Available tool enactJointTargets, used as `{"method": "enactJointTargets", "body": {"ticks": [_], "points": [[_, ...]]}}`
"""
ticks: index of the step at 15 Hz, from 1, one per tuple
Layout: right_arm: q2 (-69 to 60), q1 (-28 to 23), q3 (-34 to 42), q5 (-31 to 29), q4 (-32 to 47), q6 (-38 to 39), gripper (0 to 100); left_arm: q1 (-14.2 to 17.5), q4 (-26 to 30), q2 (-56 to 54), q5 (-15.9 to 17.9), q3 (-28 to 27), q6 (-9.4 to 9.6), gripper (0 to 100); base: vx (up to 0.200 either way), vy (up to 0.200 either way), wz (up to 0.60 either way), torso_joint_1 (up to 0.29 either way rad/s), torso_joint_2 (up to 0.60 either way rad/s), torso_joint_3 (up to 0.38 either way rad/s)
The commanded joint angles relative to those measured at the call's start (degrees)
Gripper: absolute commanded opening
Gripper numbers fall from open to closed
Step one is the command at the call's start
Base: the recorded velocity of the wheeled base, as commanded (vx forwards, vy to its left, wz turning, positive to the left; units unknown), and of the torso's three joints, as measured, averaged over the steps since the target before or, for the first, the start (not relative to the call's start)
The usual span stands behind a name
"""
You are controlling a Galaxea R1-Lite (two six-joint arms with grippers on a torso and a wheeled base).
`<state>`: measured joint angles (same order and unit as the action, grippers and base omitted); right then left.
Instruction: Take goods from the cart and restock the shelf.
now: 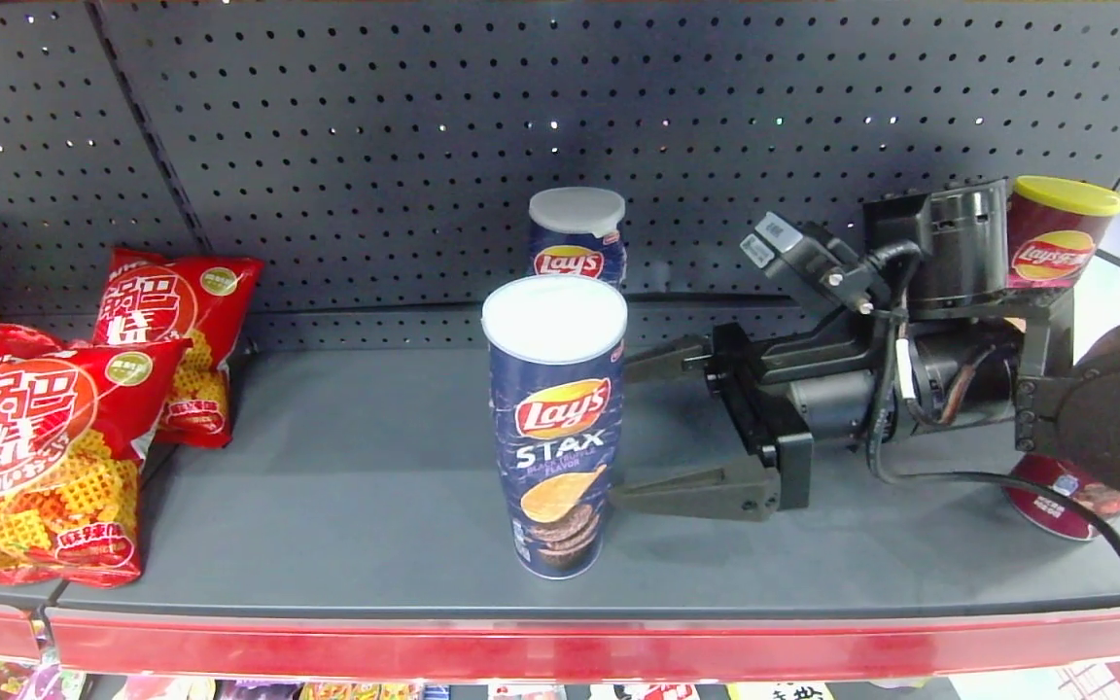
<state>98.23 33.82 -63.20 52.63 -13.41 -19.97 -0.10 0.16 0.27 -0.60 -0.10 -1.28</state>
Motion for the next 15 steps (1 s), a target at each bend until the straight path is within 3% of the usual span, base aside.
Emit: {"method": "enactJointTargets", "body": {"ticks": [1,15], "points": [[-1.38,0.02,0.62,0.02,-0.04,0.02,100,0.01,0.02,0.08,-0.02,0.01,-0.04,100,0.000,0.000,0.00,0.000,0.00,0.000],[-4.98,1.95,4.84,0.02,0.05,0.10,100,0.01,0.02,0.08,-0.02,0.01,-0.04,100,0.000,0.000,0.00,0.000,0.00,0.000]]}}
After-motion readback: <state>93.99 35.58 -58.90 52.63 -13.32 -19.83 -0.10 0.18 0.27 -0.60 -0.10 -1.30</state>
